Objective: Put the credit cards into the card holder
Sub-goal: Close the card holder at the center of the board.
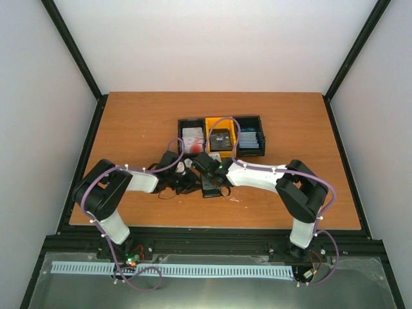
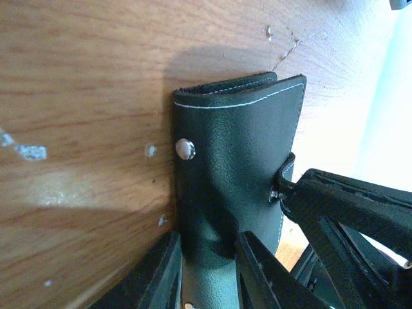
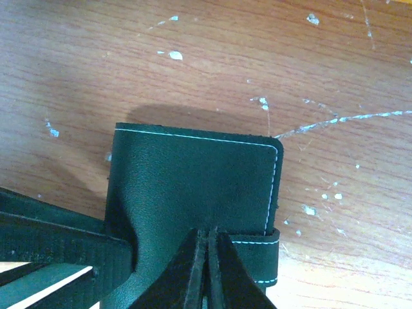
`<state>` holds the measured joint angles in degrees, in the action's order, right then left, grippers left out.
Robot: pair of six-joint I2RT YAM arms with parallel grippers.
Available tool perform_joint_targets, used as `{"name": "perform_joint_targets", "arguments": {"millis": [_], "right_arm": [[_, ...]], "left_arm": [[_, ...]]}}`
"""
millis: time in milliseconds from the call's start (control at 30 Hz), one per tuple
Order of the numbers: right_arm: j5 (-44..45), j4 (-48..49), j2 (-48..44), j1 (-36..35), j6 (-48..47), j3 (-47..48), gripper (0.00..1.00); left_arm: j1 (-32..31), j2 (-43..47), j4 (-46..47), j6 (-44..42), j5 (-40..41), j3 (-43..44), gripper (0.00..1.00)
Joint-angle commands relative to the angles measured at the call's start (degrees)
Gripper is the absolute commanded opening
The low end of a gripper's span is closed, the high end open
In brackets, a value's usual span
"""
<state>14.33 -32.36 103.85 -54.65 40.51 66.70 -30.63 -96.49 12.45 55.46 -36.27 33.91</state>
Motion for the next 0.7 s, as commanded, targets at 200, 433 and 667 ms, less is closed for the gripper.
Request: {"name": "perform_joint_targets", "arguments": {"millis": [200, 433, 667], "right_arm": [[1.1, -1.0, 1.0, 0.1, -1.1, 1.1, 0.03], [0.0, -1.1, 0.8, 0.0, -1.9, 1.1, 0.03], [-2.2, 0.6, 1.8, 0.0, -2.2, 0.6, 0.03]], "left_arm": [[0.3, -1.7, -4.3, -0.2, 1.7, -0.9, 0.26], [0.2, -1.9, -4.2, -0.1, 1.6, -0.9, 0.26], [0.2, -1.6, -4.2, -0.1, 1.7, -1.0, 0.26]]}}
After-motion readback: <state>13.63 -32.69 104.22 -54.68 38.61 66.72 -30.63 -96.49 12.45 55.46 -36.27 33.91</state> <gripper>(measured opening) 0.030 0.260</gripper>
